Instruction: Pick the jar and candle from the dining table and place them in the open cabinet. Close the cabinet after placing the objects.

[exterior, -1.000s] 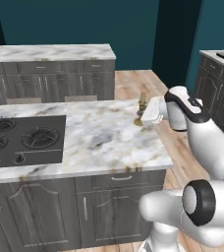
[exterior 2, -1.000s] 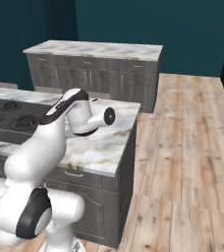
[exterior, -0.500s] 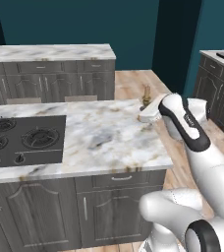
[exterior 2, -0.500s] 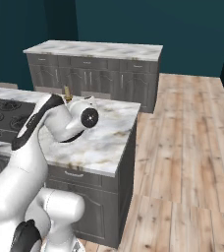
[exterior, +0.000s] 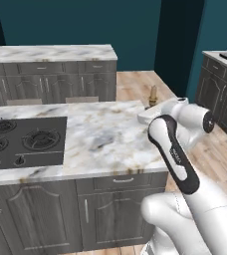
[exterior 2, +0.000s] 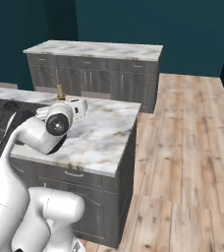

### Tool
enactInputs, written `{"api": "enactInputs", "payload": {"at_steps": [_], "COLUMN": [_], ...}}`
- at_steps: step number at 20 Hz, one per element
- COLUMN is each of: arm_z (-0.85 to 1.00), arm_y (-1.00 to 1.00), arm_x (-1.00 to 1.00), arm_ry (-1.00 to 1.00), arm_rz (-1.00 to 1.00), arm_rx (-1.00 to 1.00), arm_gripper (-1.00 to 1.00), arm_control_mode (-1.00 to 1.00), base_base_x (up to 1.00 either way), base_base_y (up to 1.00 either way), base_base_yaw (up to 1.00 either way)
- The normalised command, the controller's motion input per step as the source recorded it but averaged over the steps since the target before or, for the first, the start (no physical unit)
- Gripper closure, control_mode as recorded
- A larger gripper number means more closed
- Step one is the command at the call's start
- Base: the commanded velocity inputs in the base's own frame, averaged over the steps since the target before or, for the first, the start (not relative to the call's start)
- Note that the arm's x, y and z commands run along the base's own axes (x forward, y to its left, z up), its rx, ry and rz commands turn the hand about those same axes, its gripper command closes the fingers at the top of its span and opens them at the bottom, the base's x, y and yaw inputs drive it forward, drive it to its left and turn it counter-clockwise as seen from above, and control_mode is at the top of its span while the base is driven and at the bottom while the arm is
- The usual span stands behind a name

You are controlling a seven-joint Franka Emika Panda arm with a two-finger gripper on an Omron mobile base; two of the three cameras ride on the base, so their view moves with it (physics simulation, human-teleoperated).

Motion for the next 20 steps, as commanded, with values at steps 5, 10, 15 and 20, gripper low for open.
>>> {"api": "enactInputs", "payload": {"at_steps": [5,10,15,20], "arm_z": [0.33,0.29,0.15,0.23], "arm_y": [0.0,0.0,0.0,0.0], "arm_x": [-0.4,-0.34,-0.44,-0.4], "arm_ry": [0.0,0.0,0.0,0.0], "arm_rz": [-0.18,-0.13,-0.11,-0.07], "arm_rx": [0.0,0.0,0.0,0.0], "arm_gripper": [1.0,1.0,1.0,1.0], "arm_control_mode": [-1.0,-1.0,-1.0,-1.0], "base_base_x": [0.0,0.0,0.0,0.0], "base_base_y": [0.0,0.0,0.0,0.0], "base_base_yaw": [0.0,0.0,0.0,0.0]}}
